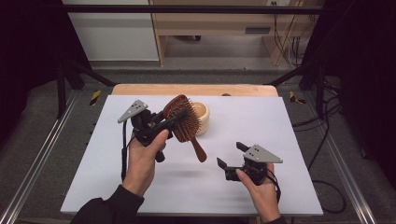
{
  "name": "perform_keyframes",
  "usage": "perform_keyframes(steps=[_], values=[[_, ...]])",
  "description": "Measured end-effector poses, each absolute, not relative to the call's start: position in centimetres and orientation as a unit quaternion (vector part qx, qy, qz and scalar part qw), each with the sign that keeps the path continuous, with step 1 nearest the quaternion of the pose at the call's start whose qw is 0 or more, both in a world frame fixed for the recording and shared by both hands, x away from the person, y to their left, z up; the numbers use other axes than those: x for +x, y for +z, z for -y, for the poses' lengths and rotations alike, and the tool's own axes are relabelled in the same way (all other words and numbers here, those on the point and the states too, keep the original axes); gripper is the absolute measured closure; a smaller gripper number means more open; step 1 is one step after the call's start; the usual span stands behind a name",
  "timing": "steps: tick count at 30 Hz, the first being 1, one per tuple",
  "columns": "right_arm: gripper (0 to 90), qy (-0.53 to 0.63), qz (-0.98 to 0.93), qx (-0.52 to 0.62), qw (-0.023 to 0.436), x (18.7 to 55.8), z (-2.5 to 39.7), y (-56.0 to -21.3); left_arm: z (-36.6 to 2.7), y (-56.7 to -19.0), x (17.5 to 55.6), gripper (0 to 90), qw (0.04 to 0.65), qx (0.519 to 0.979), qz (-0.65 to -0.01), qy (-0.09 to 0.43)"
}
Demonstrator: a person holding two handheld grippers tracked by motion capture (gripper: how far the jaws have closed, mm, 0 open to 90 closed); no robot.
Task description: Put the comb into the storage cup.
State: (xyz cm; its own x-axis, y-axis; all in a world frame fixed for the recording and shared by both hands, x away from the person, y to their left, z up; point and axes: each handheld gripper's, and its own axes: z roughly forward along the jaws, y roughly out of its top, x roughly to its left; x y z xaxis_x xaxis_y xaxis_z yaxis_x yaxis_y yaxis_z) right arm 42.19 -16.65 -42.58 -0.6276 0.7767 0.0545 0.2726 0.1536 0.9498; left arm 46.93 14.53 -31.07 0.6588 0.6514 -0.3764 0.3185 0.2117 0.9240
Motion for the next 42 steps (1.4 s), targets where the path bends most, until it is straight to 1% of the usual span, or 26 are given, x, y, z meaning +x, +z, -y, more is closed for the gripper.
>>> perform_keyframes(steps=[8, 21, 42], values=[[8.4, 0.540, -0.717, 0.376, 0.231, 42.3, 17.7, -42.9, -14.8, -30.7, 47.1, 51.7, 0.675, 0.611, -0.395, 0.126], [6.1, 0.535, -0.718, 0.383, 0.227, 42.5, 17.9, -43.3, -14.8, -29.9, 47.6, 51.8, 0.674, 0.610, -0.394, 0.138], [5.1, 0.536, -0.716, 0.387, 0.224, 42.6, 18.3, -43.4, -14.7, -28.4, 48.3, 51.6, 0.674, 0.607, -0.392, 0.155]])
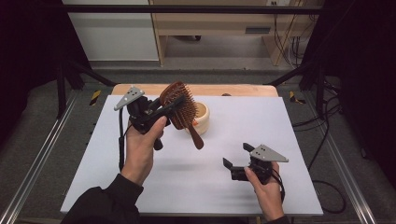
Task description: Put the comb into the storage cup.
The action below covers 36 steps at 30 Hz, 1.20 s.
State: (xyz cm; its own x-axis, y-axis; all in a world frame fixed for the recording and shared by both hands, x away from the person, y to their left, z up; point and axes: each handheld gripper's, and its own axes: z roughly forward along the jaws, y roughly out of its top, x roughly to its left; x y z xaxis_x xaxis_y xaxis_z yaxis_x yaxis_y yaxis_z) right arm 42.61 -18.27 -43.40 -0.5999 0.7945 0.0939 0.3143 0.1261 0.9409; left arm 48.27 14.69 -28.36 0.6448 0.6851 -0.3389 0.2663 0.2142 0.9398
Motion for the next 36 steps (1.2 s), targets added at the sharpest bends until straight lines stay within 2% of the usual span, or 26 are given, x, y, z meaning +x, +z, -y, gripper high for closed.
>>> perform_keyframes(steps=[17, 36], values=[[5.3, 0.545, -0.706, 0.396, 0.218, 42.8, 18.4, -43.5, -14.1, -27.5, 50.3, 51.7, 0.679, 0.599, -0.398, 0.149], [5.5, 0.538, -0.710, 0.396, 0.225, 42.9, 18.5, -43.8, -13.2, -25.4, 53.8, 51.7, 0.684, 0.580, -0.403, 0.184]])
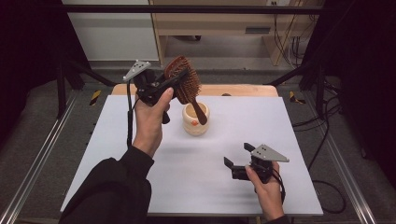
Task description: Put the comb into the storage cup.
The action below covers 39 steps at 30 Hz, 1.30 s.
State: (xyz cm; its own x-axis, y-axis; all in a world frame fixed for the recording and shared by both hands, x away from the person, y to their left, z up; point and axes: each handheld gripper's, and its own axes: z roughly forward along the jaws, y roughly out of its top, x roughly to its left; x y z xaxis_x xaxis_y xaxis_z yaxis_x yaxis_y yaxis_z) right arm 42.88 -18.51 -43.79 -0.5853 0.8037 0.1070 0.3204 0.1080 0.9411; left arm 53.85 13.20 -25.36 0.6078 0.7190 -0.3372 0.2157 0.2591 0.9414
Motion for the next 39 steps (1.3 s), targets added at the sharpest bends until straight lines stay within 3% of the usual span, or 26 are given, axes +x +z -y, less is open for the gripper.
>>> perform_keyframes(steps=[14, 30, 39], values=[[5.7, 0.543, -0.706, 0.392, 0.231, 42.8, 18.6, -43.5, -13.6, -24.8, 54.7, 51.6, 0.682, 0.576, -0.406, 0.197], [3.9, 0.545, -0.684, 0.393, 0.283, 41.3, 20.4, -43.5, -13.3, -24.4, 56.0, 51.6, 0.673, 0.581, -0.403, 0.217], [4.0, 0.548, -0.682, 0.388, 0.290, 41.9, 20.3, -43.8, -13.7, -24.6, 56.7, 51.6, 0.665, 0.576, -0.417, 0.229]])
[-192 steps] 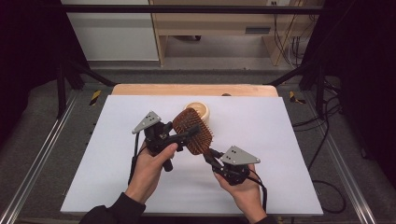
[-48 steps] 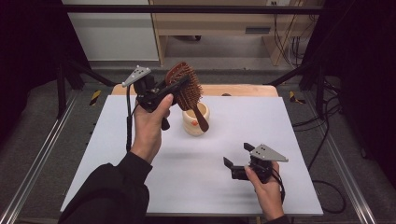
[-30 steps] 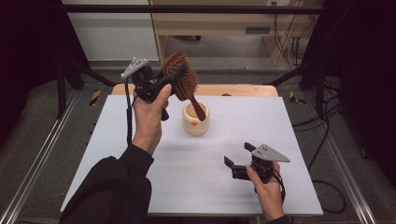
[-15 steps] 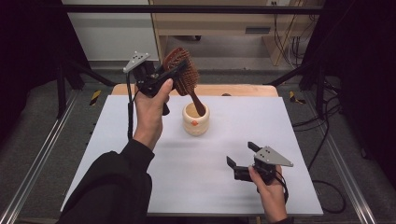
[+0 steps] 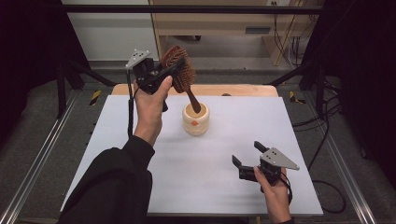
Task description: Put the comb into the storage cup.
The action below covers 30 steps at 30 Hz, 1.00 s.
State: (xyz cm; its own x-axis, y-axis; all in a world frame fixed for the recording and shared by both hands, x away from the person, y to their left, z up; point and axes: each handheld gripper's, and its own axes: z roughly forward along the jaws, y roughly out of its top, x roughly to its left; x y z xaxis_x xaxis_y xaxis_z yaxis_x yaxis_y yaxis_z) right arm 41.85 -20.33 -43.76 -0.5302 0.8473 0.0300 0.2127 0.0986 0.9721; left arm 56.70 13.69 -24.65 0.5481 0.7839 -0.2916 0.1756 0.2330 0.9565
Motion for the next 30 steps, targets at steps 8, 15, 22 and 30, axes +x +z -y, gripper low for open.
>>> perform_keyframes(steps=[8, 15, 22, 30], values=[[4.1, 0.551, -0.676, 0.392, 0.292, 41.8, 20.6, -43.7, -14.0, -24.6, 57.0, 51.6, 0.663, 0.570, -0.426, 0.233], [4.2, 0.550, -0.676, 0.395, 0.291, 41.9, 20.4, -43.8, -13.6, -25.0, 57.3, 51.6, 0.647, 0.588, -0.421, 0.242], [4.2, 0.550, -0.674, 0.398, 0.290, 41.9, 20.7, -43.8, -13.9, -24.3, 57.6, 51.6, 0.646, 0.584, -0.419, 0.257], [4.2, 0.550, -0.675, 0.396, 0.291, 41.9, 20.6, -43.8, -13.9, -24.3, 57.8, 51.6, 0.646, 0.582, -0.422, 0.258]])
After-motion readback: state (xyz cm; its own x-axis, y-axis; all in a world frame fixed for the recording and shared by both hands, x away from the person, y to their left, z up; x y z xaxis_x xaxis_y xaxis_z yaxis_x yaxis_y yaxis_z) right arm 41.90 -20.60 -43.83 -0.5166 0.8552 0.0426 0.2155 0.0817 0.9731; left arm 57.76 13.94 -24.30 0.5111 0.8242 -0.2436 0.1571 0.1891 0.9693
